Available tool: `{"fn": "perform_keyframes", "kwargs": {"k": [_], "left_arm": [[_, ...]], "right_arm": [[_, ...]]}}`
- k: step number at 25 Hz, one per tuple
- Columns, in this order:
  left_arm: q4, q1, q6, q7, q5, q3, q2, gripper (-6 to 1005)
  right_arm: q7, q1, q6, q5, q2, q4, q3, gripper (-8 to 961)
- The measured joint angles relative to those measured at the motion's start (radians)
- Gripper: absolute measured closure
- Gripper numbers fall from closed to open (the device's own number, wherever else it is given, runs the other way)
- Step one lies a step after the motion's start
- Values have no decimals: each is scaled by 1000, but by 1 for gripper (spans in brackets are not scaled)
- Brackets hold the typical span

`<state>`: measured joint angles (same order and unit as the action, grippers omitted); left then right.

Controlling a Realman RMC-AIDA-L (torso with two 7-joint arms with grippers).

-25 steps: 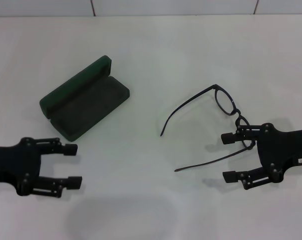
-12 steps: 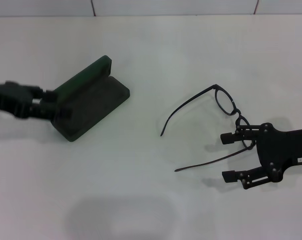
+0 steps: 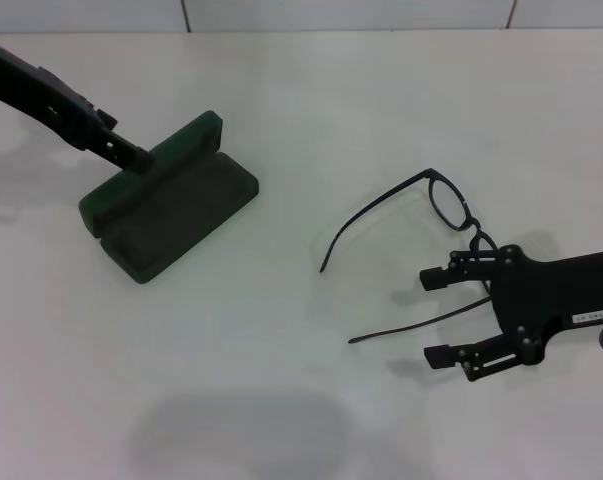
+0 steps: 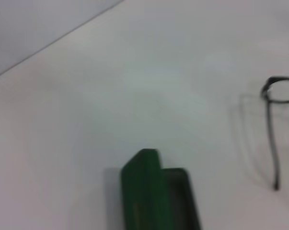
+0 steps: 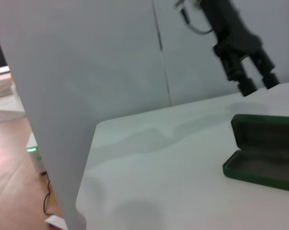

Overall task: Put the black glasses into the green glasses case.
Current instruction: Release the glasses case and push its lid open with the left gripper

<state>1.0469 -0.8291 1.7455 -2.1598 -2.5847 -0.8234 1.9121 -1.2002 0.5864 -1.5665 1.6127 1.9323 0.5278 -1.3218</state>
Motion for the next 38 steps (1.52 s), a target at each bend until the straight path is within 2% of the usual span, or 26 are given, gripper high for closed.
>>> {"fn": "perform_keyframes", "kwargs": {"k": [3, 9, 18, 27, 34, 38], "left_arm": [[-5, -37, -45, -36, -66, -77, 13, 151], [-58, -62, -122, -73, -93, -196, 34, 151], [-116, -71, -187, -90, -149, -211, 58, 152], [-133, -73, -216, -92, -188, -225, 71, 152], [-132, -70, -234, -88, -191, -292, 75, 157], [-129, -69, -234, -87, -191, -299, 77, 339]], "right_arm": [[-17, -7, 4, 30, 11, 25, 4, 68], [-22, -17, 8, 35, 13, 28, 5, 69], [-22, -22, 8, 35, 13, 29, 6, 69], [-22, -22, 12, 35, 13, 25, 6, 69], [-22, -24, 26, 37, 11, 20, 6, 69], [-22, -25, 28, 43, 12, 20, 6, 70]]}}
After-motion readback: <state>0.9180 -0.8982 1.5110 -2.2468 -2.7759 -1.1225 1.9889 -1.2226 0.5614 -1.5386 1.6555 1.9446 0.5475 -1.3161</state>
